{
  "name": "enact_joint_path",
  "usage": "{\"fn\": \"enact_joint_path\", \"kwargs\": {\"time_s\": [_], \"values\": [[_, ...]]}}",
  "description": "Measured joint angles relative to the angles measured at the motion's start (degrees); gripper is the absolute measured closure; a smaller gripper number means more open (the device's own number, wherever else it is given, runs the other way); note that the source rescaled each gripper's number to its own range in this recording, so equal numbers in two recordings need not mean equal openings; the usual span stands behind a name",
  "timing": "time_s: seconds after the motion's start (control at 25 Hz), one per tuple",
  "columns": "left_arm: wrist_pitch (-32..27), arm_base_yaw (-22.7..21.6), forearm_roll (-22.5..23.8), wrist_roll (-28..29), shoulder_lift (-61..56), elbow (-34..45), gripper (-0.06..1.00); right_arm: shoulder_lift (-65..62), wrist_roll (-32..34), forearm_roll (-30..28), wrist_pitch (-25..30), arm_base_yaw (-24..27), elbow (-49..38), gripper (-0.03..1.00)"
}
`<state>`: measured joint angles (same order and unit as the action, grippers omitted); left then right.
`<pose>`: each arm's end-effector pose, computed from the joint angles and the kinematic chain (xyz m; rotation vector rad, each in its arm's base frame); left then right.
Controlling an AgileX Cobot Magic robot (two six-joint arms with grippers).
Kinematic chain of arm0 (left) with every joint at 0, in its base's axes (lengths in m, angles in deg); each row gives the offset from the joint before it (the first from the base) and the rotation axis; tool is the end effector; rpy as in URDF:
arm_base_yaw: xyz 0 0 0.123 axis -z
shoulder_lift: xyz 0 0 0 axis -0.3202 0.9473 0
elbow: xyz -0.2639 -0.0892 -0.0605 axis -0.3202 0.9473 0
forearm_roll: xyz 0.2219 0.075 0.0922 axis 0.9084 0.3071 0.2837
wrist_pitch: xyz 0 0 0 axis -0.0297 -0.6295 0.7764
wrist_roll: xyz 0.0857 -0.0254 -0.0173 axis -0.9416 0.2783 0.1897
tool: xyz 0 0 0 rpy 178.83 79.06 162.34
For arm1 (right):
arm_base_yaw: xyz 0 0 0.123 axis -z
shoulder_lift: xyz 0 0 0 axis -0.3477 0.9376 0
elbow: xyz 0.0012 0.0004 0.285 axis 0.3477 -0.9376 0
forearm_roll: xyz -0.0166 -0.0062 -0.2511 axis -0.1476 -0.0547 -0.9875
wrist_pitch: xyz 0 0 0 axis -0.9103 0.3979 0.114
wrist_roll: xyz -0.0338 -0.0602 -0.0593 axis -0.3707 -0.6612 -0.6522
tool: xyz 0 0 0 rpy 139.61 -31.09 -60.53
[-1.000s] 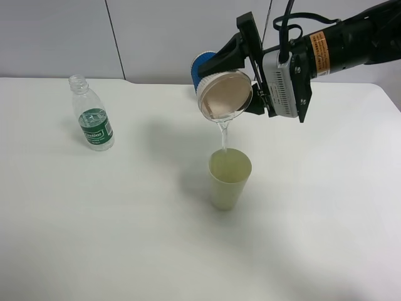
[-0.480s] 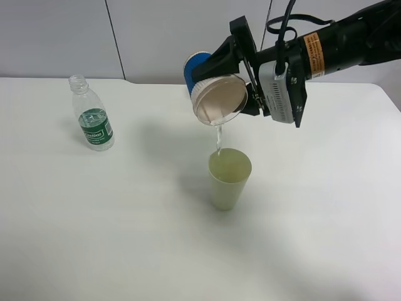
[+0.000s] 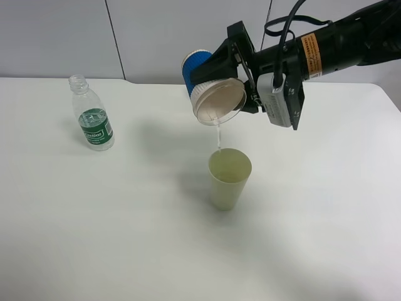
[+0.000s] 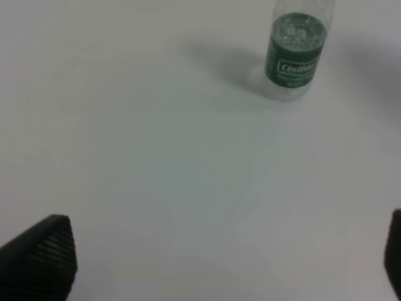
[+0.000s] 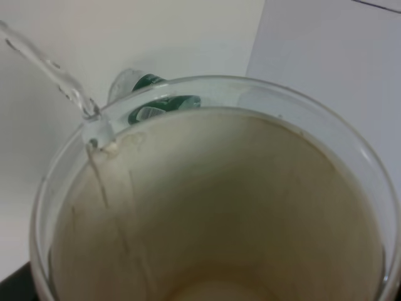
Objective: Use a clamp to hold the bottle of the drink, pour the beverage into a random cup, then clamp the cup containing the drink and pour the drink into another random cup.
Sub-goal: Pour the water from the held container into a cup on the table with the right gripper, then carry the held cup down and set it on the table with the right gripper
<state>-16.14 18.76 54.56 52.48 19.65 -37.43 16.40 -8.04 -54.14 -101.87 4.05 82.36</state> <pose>-0.0061 0.0007 0.2788 0.0011 2.0272 0.0094 0.3001 0.1676 0.2401 -1.9897 -0.2664 -0.3019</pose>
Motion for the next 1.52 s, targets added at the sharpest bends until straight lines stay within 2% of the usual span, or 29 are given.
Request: {"fn": "enact_joint_path", "kwargs": {"time_s": [0.24,0.36,0.48,0.68,0.8,0.88,1.0,1.16,1.52], "values": [[0.0,0.0,0.0,0.0,0.0,0.0,-0.06,0.0,-1.0,0.0,0.0,0.0,0.0,0.97],[0.0,0.0,0.0,0.0,0.0,0.0,-0.06,0.0,2.6,0.0,0.2,0.0,0.0,0.97],[0.0,0.0,0.0,0.0,0.0,0.0,-0.06,0.0,14.0,0.0,0.9,0.0,0.0,0.97],[0.0,0.0,0.0,0.0,0.0,0.0,-0.06,0.0,40.0,0.0,2.5,0.0,0.0,0.97],[0.0,0.0,0.0,0.0,0.0,0.0,-0.06,0.0,52.1,0.6,4.4,0.0,0.0,0.97],[0.0,0.0,0.0,0.0,0.0,0.0,-0.06,0.0,57.3,2.8,6.3,0.0,0.0,0.97],[0.0,0.0,0.0,0.0,0.0,0.0,-0.06,0.0,62.2,9.2,9.2,0.0,0.0,0.97],[0.0,0.0,0.0,0.0,0.0,0.0,-0.06,0.0,65.6,18.9,11.6,0.0,0.0,0.97],[0.0,0.0,0.0,0.0,0.0,0.0,-0.06,1.3,72.2,37.1,11.8,-1.4,0.0,0.97]]}}
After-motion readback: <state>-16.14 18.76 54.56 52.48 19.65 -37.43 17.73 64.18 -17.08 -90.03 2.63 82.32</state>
